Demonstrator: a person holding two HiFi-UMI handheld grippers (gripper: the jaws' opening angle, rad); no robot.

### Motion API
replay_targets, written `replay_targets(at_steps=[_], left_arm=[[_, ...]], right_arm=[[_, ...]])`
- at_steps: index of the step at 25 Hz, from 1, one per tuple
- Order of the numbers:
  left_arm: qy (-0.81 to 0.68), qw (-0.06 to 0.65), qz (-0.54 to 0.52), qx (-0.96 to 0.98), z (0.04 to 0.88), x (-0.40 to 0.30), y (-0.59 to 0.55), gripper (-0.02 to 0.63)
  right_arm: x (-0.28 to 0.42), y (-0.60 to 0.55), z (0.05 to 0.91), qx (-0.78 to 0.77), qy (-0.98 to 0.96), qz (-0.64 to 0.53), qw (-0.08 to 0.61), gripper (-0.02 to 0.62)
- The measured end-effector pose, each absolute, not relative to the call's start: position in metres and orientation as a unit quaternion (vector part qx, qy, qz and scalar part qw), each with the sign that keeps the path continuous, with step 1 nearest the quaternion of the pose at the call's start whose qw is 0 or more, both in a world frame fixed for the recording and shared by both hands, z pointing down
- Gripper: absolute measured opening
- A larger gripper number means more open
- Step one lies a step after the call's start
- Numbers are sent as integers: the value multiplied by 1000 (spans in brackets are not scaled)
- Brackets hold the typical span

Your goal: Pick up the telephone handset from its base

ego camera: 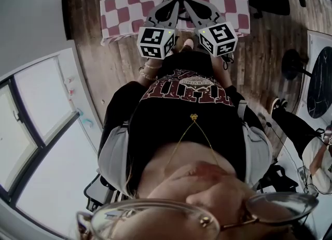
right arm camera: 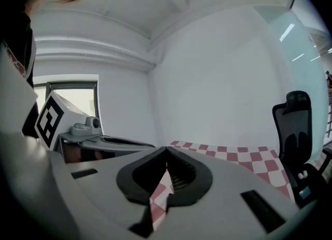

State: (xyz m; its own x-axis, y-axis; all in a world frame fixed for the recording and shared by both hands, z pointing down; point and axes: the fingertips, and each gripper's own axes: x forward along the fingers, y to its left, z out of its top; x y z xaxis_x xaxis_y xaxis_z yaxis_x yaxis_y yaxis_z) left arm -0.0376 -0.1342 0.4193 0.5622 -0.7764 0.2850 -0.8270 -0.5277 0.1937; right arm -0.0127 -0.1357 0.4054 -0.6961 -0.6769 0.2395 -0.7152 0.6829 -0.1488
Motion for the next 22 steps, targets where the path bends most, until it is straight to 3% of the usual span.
replay_targets(at_steps=[22], left_arm=[[-472, 164, 85, 862, 435, 5, -161, 0]], right_arm=[[20, -163, 424, 346, -925, 121, 104, 20]])
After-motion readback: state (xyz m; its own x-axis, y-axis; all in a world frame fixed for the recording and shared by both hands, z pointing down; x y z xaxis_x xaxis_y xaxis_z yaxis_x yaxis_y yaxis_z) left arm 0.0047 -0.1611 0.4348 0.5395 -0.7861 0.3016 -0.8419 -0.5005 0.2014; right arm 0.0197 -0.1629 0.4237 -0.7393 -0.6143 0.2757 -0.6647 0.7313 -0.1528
